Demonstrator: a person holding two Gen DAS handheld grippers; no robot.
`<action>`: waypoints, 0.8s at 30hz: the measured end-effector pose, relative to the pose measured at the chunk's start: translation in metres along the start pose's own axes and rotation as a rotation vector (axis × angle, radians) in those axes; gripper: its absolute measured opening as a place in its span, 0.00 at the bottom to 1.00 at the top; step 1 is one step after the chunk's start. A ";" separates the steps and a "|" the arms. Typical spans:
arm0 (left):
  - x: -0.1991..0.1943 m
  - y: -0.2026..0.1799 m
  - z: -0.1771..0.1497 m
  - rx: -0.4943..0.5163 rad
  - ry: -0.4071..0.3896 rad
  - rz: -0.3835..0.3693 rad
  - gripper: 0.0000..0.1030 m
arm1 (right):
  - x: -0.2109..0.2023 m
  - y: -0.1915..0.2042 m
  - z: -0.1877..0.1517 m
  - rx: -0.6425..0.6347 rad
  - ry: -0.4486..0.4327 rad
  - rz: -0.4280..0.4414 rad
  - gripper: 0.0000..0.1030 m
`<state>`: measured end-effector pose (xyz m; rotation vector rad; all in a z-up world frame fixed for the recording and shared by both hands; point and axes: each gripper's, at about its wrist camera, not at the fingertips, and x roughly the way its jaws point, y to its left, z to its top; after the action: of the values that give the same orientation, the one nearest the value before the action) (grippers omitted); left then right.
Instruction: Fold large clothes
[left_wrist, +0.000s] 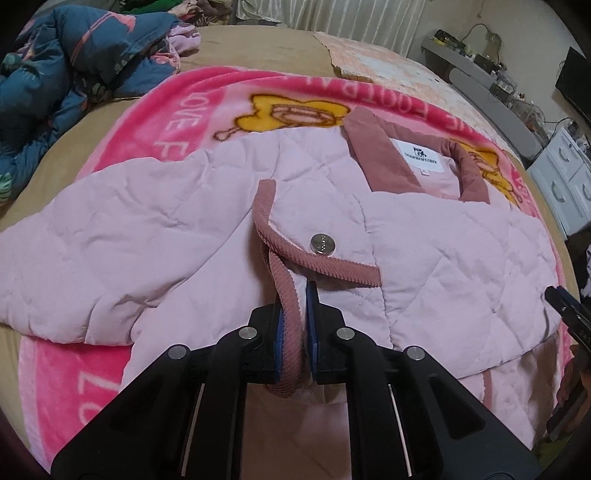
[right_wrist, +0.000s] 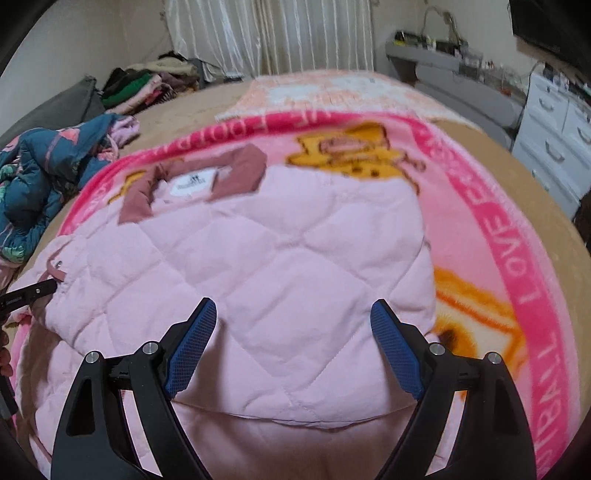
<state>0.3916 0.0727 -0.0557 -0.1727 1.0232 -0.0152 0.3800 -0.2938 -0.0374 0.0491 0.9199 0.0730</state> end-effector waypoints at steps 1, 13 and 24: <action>0.002 0.001 -0.001 0.000 0.001 -0.002 0.04 | 0.006 -0.003 -0.002 0.001 0.014 -0.012 0.83; -0.009 0.006 -0.006 -0.008 -0.030 -0.012 0.22 | -0.020 0.001 -0.004 0.023 -0.067 0.036 0.84; -0.059 0.032 -0.017 -0.044 -0.101 0.012 0.90 | -0.056 0.039 -0.008 0.002 -0.107 0.086 0.90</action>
<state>0.3444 0.1076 -0.0192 -0.2053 0.9242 0.0271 0.3382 -0.2595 0.0052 0.0939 0.8107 0.1476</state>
